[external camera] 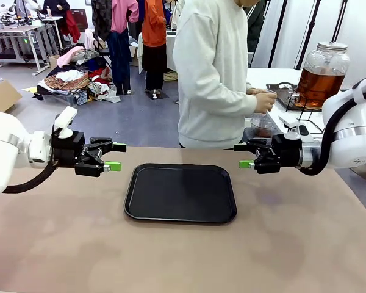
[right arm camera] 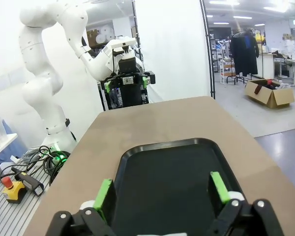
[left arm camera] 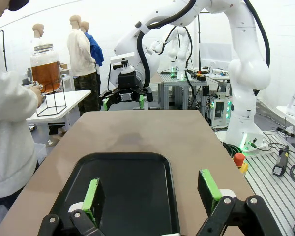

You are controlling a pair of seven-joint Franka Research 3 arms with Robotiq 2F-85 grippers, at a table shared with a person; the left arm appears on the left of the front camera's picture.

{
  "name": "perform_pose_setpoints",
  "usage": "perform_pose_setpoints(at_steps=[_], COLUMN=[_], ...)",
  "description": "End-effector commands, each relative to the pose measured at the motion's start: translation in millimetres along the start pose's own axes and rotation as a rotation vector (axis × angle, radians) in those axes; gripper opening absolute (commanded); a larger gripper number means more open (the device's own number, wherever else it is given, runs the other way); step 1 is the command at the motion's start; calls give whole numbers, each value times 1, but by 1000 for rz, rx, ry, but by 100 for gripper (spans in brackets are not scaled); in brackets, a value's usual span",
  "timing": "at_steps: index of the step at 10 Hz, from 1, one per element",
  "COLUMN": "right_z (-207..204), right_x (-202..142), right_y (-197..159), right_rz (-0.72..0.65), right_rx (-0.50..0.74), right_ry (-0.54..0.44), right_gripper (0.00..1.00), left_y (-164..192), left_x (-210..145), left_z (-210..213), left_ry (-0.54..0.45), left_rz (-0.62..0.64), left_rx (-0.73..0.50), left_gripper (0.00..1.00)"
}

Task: Pour the drink into the iced cup.
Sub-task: Open the gripper to release the iced cup you were holding.

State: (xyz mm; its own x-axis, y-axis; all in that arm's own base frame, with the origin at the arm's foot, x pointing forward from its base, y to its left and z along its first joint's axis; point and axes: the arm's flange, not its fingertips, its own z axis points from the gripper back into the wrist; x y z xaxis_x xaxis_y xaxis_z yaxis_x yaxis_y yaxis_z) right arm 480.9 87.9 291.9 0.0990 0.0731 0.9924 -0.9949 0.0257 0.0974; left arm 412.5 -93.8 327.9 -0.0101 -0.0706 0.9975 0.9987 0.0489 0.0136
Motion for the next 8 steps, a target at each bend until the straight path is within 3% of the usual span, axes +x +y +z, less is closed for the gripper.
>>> perform_pose_setpoints(at_steps=[1,8], right_z=[0,0], right_x=[1,1], right_y=[-1,-1], right_rz=[-5,-5], right_rx=[-2,-2], right_ry=[7,7], right_gripper=[100,100], left_y=[-2,-2], left_x=[1,1], left_z=[0,0], left_ry=[-4,-4], left_rz=[-10,-10], left_rx=[3,3], left_gripper=[100,100])
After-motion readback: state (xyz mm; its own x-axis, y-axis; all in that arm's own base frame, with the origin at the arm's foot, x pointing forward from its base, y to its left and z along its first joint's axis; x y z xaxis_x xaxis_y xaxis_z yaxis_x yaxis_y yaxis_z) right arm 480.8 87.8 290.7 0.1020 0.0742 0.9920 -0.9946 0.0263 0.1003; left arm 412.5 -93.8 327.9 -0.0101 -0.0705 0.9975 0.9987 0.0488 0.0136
